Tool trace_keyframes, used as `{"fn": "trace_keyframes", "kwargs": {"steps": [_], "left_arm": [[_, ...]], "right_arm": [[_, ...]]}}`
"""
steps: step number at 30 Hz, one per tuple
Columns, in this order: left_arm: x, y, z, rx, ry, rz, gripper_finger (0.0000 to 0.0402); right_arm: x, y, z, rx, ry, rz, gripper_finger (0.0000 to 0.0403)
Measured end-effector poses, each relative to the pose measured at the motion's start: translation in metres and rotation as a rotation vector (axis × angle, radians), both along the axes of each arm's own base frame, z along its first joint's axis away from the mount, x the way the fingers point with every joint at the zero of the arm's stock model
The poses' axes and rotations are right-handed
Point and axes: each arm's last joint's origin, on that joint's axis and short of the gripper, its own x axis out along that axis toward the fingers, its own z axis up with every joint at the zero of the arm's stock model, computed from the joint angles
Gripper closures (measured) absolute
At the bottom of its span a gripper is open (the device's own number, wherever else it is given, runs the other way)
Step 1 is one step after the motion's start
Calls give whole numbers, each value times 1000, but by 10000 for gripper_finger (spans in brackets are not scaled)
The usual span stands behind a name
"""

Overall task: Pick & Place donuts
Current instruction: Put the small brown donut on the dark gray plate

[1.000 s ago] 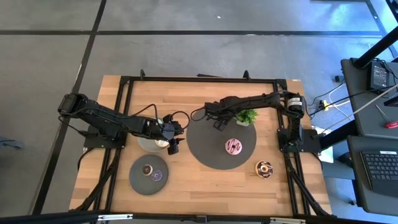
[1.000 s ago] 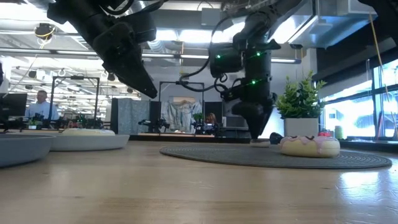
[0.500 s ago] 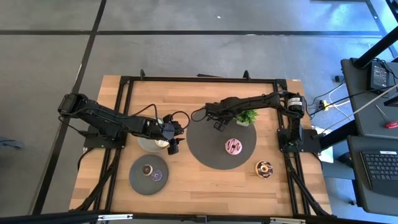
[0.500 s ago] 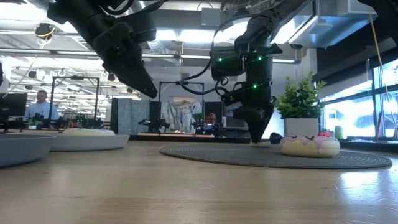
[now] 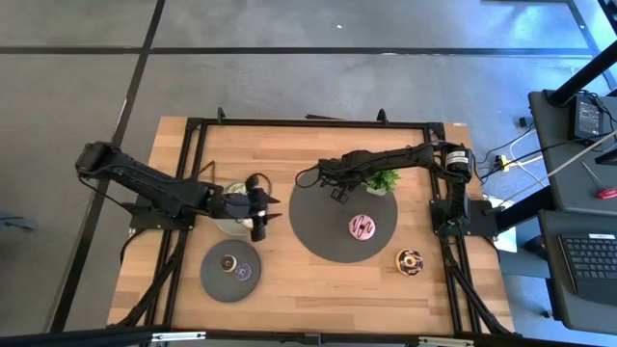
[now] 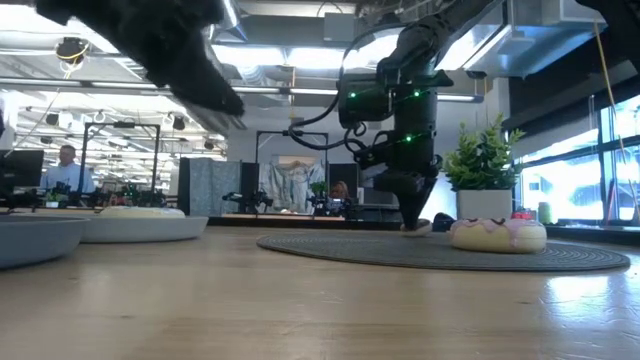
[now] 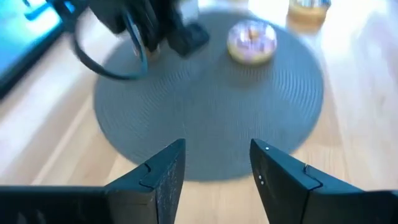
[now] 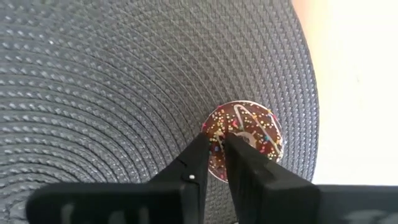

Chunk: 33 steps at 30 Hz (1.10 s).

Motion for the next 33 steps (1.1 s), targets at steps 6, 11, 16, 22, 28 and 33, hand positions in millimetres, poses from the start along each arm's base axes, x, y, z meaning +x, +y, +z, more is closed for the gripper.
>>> {"fn": "trace_keyframes", "kwargs": {"steps": [6,11,16,22,28,33], "left_arm": [[-26,2,9,-22,-160,9,228],[-33,-1,14,-35,-199,-12,224],[-33,-3,15,-31,-201,-29,225],[-33,-3,15,-30,-201,-30,228],[-33,-3,15,-31,-201,-30,224],[-33,-3,15,-31,-201,-30,227]], "right_arm": [[0,0,0,-1,-2,2,318],[0,0,0,-6,1,3,280],[0,0,0,-6,3,3,259],[0,0,0,-6,2,0,278],[0,0,0,6,3,4,302],[0,0,0,8,3,4,305]]}}
